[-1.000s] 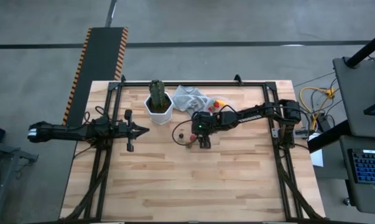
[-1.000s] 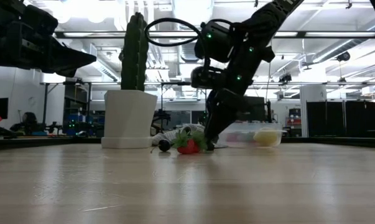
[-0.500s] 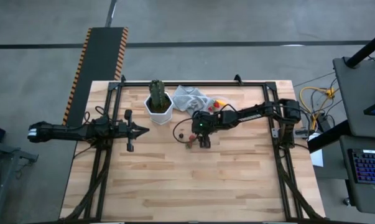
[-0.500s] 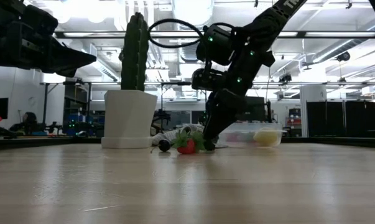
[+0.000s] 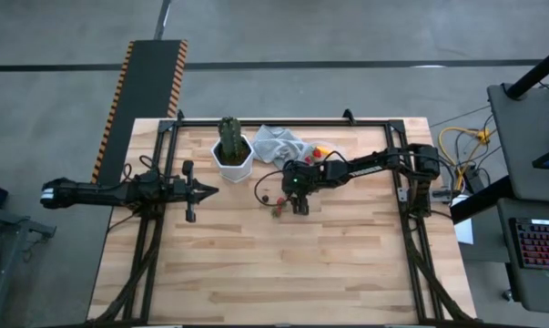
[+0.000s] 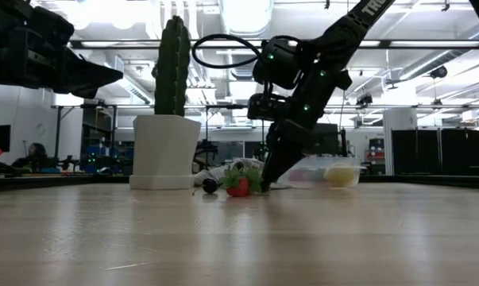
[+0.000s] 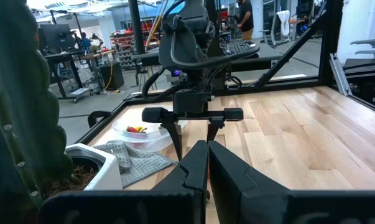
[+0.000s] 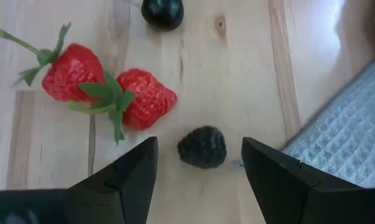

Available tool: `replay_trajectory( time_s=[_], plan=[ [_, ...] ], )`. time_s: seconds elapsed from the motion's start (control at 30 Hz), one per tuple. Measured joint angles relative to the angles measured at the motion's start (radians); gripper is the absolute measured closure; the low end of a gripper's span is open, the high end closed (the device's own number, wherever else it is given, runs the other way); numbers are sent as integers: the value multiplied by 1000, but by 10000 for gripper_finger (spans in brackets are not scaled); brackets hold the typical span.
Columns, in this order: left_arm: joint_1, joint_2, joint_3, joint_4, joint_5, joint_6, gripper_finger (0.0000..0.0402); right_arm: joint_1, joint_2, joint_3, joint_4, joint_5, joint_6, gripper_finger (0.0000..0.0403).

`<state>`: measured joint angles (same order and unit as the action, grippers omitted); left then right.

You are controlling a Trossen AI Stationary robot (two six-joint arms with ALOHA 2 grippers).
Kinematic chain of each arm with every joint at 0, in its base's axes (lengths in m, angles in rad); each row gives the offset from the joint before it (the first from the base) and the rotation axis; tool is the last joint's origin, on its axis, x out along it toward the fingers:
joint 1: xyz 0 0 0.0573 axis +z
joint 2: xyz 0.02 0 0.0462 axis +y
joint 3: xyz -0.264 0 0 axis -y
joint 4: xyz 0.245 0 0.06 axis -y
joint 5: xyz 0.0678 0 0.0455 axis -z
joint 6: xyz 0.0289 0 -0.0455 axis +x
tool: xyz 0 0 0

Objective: Pick and placing Produce into tupperware
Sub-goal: Put the blackberry into the transparent bin

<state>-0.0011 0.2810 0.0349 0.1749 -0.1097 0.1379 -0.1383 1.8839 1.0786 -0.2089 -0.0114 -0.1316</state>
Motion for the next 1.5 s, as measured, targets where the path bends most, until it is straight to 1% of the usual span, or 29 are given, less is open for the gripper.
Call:
replay_trajectory(
  time_s=[0.13, 0.63, 0.8, 1.0, 1.27, 1.5],
  plan=[
    [0, 0, 0, 0, 0, 0, 402, 0, 0, 0, 12, -21, 0, 177],
    [0, 0, 0, 0, 0, 0, 402, 0, 0, -5, 14, -22, 8, 177],
    [0, 0, 0, 0, 0, 0, 402, 0, 51, -1, 21, -43, 24, 177],
    [0, 0, 0, 0, -1, 0, 402, 0, 104, 36, 16, -57, 35, 177],
    [0, 0, 0, 0, -1, 1, 402, 0, 63, 42, 5, -49, 27, 177],
    [0, 1, 0, 0, -1, 0, 402, 0, 58, 41, -18, -48, 23, 177]
  ],
)
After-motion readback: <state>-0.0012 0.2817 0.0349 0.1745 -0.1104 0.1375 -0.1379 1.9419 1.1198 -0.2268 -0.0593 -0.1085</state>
